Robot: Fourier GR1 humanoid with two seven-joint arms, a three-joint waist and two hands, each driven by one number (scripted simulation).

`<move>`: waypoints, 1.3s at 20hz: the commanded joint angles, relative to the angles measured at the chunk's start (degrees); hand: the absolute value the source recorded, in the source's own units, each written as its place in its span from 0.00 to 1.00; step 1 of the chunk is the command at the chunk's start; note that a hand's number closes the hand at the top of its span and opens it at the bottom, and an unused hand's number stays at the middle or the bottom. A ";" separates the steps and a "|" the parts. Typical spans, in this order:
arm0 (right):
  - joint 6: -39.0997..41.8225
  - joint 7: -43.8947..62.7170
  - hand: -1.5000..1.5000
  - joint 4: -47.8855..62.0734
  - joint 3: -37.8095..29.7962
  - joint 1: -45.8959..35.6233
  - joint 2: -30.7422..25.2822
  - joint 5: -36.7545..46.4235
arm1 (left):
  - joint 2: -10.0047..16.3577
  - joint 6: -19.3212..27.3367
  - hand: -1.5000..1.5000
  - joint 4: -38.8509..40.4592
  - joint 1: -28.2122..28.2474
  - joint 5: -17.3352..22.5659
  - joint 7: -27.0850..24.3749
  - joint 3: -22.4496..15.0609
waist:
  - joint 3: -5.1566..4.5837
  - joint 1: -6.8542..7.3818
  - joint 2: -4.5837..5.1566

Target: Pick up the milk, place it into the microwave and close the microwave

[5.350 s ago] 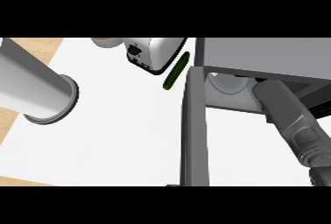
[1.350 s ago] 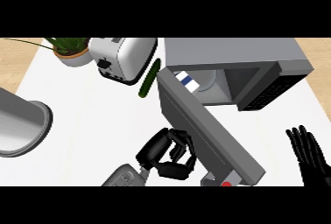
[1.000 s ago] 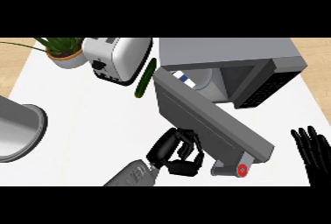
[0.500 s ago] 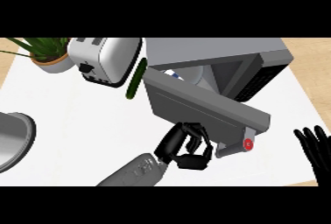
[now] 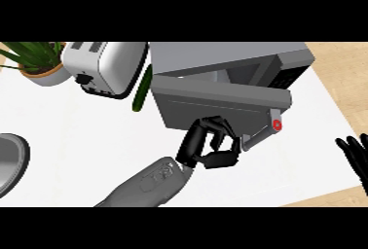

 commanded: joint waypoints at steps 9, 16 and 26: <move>-3.35 0.52 1.00 -4.75 -10.06 -9.18 -9.62 5.82 | 0.02 9.85 0.00 5.19 -9.49 9.94 2.97 2.66 | -0.02 -4.03 0.60; -4.92 0.00 1.00 -3.04 -12.28 -13.45 -12.51 8.59 | 0.02 11.57 0.00 3.95 -10.70 15.47 -0.60 4.99 | 0.08 -3.27 2.11; -5.81 1.07 1.00 -0.85 -12.85 -17.41 -14.43 9.49 | 0.02 12.37 0.00 5.54 -11.98 19.87 -3.96 4.22 | 0.16 -3.44 2.92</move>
